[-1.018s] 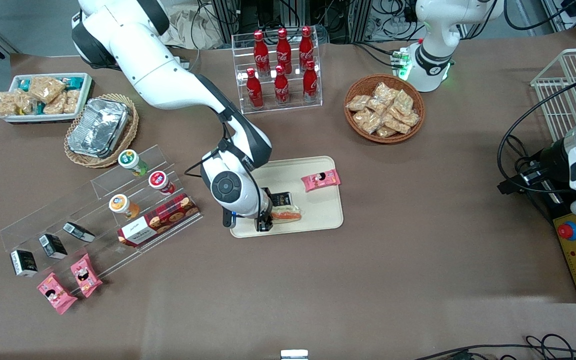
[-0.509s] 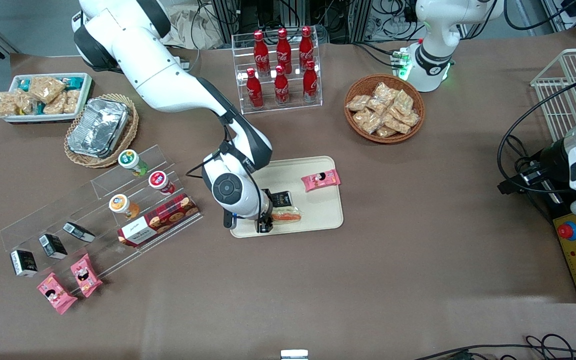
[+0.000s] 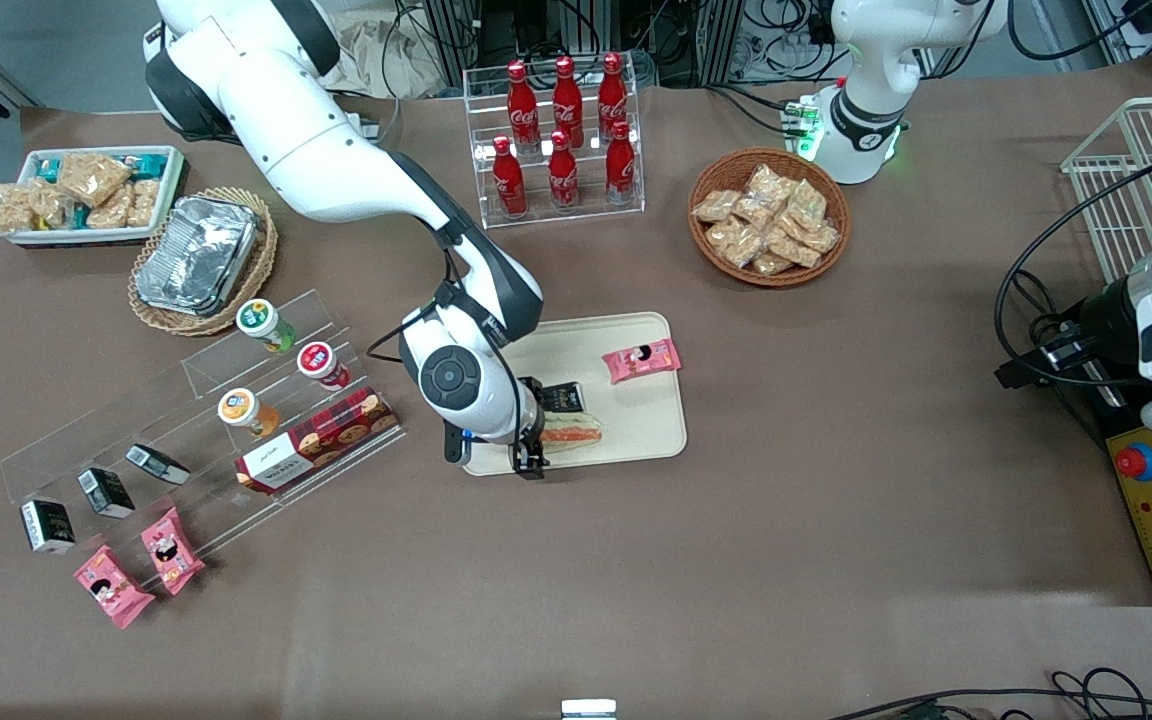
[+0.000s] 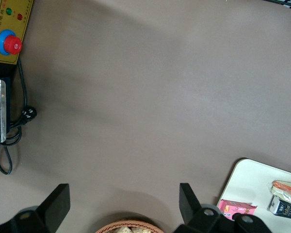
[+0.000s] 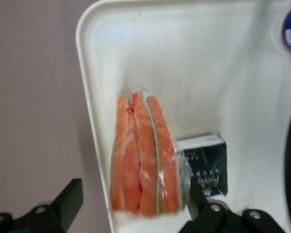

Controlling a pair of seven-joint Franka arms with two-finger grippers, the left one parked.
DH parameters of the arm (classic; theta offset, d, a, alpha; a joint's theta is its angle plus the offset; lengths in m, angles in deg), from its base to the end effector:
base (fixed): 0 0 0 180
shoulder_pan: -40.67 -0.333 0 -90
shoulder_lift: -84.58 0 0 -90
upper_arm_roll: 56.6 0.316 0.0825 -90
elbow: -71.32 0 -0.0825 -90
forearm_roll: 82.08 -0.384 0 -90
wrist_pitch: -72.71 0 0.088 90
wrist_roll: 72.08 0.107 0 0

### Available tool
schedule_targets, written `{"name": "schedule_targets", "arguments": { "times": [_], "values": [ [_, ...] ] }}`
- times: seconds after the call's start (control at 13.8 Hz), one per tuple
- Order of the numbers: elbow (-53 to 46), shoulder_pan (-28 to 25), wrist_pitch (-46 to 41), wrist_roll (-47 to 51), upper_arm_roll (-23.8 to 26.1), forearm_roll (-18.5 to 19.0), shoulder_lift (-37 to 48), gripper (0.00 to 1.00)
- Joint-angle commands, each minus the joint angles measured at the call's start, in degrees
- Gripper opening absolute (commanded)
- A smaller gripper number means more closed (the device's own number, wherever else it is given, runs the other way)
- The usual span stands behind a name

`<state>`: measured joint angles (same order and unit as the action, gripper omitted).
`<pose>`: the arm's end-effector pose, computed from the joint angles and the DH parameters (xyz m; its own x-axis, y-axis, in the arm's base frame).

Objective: Place sandwich on tray

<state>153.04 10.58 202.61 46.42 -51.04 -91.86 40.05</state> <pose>0.6021 0.4198 0.2412 -0.0160 -0.9790 -0.2035 -0.9986 0.0054 0.0525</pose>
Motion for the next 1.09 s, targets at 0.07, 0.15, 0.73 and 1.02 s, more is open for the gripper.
{"name": "schedule_targets", "arguments": {
  "times": [0.07,0.15,0.73,1.02],
  "values": [
    [-1.83,1.69,-7.72,-5.02,0.76,0.37,5.05,0.95],
    [-1.83,2.57,-9.13,-6.51,0.94,-0.32,6.72,0.95],
    [-1.31,9.77,-23.36,-43.9,-0.03,-1.13,23.42,0.96],
    [-0.52,14.52,-30.93,-66.59,-0.47,6.76,29.49,0.96]
  ]
}}
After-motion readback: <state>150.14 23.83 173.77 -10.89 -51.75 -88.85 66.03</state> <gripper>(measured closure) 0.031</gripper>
